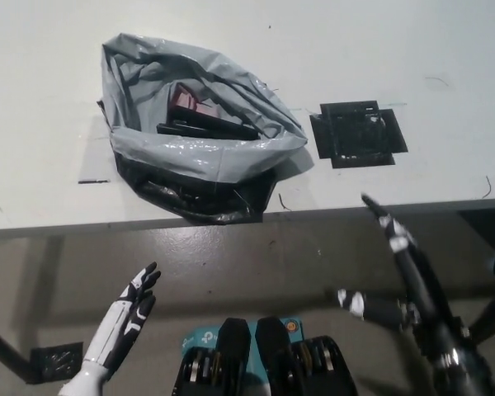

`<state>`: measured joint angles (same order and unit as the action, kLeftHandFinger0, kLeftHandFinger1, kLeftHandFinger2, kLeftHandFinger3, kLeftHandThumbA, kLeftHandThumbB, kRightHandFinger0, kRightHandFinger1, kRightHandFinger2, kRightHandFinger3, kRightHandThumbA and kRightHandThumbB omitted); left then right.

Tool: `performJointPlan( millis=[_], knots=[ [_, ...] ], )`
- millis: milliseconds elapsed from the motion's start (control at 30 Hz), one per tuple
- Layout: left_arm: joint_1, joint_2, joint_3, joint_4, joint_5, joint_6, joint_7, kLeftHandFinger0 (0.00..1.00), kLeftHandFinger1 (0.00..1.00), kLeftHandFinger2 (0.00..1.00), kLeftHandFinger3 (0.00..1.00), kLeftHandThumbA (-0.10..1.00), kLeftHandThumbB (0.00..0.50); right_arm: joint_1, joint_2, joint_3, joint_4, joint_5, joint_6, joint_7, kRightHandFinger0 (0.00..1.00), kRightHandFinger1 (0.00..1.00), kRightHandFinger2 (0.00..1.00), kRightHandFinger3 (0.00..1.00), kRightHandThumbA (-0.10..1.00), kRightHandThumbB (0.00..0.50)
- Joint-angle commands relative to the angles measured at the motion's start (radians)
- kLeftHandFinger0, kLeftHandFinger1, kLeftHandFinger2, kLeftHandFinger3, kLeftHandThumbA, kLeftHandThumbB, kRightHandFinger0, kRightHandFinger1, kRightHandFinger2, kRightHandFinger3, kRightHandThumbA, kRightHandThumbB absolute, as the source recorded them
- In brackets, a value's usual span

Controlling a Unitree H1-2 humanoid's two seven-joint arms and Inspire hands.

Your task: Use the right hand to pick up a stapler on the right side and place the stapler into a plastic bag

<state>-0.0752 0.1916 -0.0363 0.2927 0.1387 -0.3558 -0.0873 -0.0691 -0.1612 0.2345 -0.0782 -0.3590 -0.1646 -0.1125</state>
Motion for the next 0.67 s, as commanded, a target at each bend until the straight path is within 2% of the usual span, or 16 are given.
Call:
performJointPlan(
  millis=[0, 133, 233, 333, 433, 467, 500, 633],
  knots=[
    [-0.027, -0.002, 0.017, -0.025, -0.082, -0.027, -0.020, 1.00, 1.00, 1.00, 1.00, 1.00, 0.488, 0.024, 0.057, -0.053, -0.040, 0.075, -0.180, -0.074, 1.00, 1.00, 1.00, 1.00, 1.00, 0.372],
    [-0.008, 0.005, 0.010, -0.019, -0.083, -0.042, -0.020, 1.00, 1.00, 1.00, 1.00, 1.00, 0.477, 0.032, 0.062, -0.085, 0.141, 0.093, -0.203, -0.061, 1.00, 1.00, 1.00, 1.00, 1.00, 0.331],
    [0.002, 0.004, 0.003, -0.009, -0.086, -0.057, -0.021, 1.00, 1.00, 1.00, 1.00, 1.00, 0.491, 0.041, 0.064, -0.104, 0.219, 0.112, -0.227, -0.049, 1.00, 1.00, 1.00, 1.00, 1.00, 0.339],
    [0.020, 0.001, 0.000, -0.005, -0.076, -0.066, -0.013, 1.00, 1.00, 1.00, 1.00, 1.00, 0.500, 0.051, 0.064, -0.112, 0.293, 0.138, -0.236, -0.023, 1.00, 1.00, 1.00, 1.00, 1.00, 0.322],
    [0.033, 0.000, -0.001, -0.004, -0.074, -0.075, -0.011, 1.00, 1.00, 1.00, 1.00, 1.00, 0.500, 0.057, 0.065, -0.113, 0.337, 0.165, -0.264, -0.005, 1.00, 1.00, 1.00, 1.00, 0.99, 0.337],
    [0.036, 0.000, -0.002, -0.007, -0.065, -0.073, -0.006, 1.00, 1.00, 1.00, 1.00, 1.00, 0.500, 0.058, 0.061, -0.111, 0.350, 0.163, -0.276, -0.001, 1.00, 1.00, 1.00, 1.00, 0.98, 0.305],
    [0.038, 0.000, -0.003, -0.009, -0.057, -0.072, -0.002, 1.00, 1.00, 1.00, 1.00, 1.00, 0.500, 0.058, 0.057, -0.110, 0.360, 0.163, -0.281, 0.005, 1.00, 1.00, 1.00, 1.00, 0.97, 0.299],
    [0.039, 0.000, -0.002, -0.002, -0.062, -0.080, -0.003, 1.00, 1.00, 1.00, 1.00, 1.00, 0.500, 0.064, 0.051, -0.107, 0.357, 0.151, -0.265, 0.012, 1.00, 1.00, 1.00, 1.00, 0.99, 0.307]
  ],
)
